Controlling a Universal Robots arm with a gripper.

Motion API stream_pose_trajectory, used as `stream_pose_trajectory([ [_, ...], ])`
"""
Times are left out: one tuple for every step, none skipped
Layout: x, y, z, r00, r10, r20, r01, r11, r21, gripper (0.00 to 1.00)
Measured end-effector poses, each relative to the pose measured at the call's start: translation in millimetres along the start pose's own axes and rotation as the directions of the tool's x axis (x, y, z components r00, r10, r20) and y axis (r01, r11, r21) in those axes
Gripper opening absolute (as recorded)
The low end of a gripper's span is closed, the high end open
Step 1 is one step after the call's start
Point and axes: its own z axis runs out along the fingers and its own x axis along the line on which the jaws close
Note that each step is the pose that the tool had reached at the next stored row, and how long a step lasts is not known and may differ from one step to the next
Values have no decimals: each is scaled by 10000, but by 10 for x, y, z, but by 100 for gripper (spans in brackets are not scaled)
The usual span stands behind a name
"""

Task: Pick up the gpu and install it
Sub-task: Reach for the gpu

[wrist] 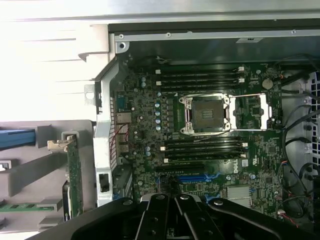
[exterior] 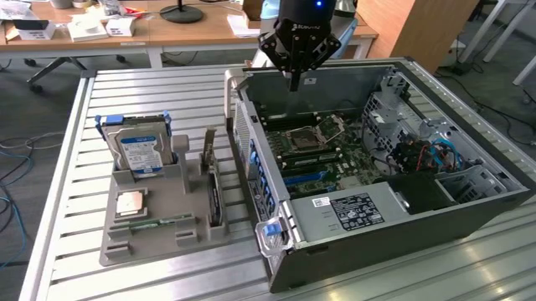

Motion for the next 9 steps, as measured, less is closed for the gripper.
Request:
stream_pose_trajectory([
  [22,-1,-1,10000,-1,-1,1,10000,1,11],
  [54,-1,-2,10000,1,-1,-1,10000,1,11],
  [88,-2,-2,10000,3,-1,-3,10000,1,11],
  [124,-3,-3,10000,5,-1,-5,10000,1,11],
  [165,-5,-4,10000,7,0,-7,10000,1,11],
  [208,-5,-5,10000,13,-1,-13,10000,2,11],
  [251,-6,-6,10000,19,1,-19,10000,1,11],
  [295,-7,-6,10000,23,1,-23,10000,0,11],
  [336,-7,-8,10000,28,1,-28,10000,1,11],
])
